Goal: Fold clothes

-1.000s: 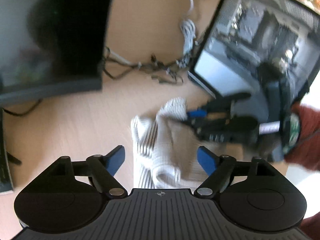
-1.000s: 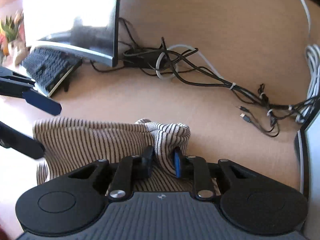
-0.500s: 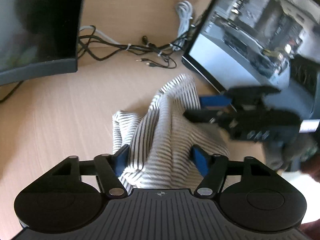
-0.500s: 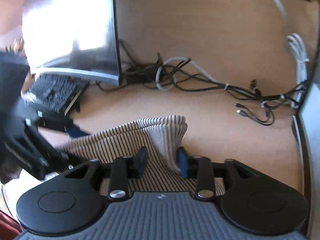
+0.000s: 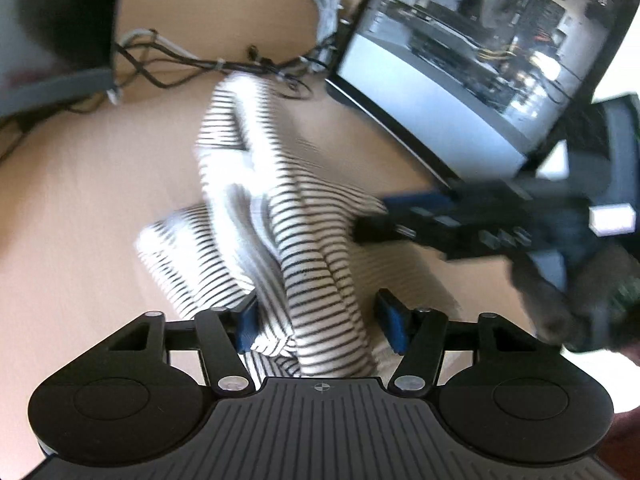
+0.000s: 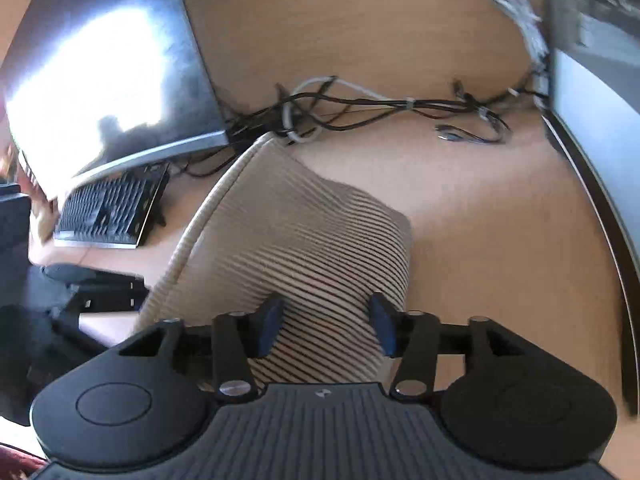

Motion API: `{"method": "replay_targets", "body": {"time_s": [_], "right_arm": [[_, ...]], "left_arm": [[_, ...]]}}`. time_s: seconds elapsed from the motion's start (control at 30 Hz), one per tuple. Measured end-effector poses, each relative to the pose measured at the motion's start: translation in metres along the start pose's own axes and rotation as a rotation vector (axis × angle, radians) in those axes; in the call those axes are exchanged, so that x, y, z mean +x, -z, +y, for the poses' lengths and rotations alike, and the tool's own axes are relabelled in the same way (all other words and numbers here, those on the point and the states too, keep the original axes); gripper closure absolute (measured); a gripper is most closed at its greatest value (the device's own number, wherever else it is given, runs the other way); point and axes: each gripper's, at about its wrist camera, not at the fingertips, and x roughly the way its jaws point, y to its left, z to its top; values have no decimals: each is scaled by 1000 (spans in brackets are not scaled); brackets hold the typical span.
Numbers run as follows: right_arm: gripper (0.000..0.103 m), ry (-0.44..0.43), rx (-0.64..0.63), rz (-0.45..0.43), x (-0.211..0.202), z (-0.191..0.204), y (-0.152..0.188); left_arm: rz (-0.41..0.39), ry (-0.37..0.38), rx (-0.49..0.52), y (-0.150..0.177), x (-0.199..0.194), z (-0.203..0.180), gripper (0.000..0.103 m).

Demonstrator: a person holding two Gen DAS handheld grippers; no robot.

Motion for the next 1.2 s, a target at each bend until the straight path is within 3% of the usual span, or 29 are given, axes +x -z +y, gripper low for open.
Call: {"method": "replay_targets", "body": {"time_s": [0.13, 0.4, 0.5, 0.6, 0.7, 0.77, 0.87, 0.97, 1.07, 1.2], "right_arm": [[42, 33, -130, 45, 17, 8, -16], [39, 33, -177, 59, 9, 12, -17], [36, 67, -217, -14, -3, 24, -22], [35, 37, -212, -89, -8, 36, -35], [37, -34, -213, -44, 10, 48, -49], [45, -47, -240, 6, 32, 58, -54], [46, -20, -293, 151, 73, 67, -47], [46, -3, -329, 170, 78, 74, -47], [46, 20, -373, 135, 58, 80, -51], [42, 112, -456, 16, 11, 97, -37]], "left_arm": [[-3, 32, 13, 9, 6, -17, 31], [-22, 141, -71, 24, 2, -12, 25], [-29, 166, -117, 24, -1, -3, 25], [-27, 169, -116, 26, -1, -4, 24], [-23, 167, -97, 25, 2, -8, 21], [-22, 161, -77, 25, 3, -10, 20], [-25, 155, -60, 27, 2, -11, 20], [-35, 165, -71, 31, -8, -5, 19], [-55, 145, -96, 36, -23, 9, 13], [-102, 84, -178, 44, -48, 43, 11]]}}
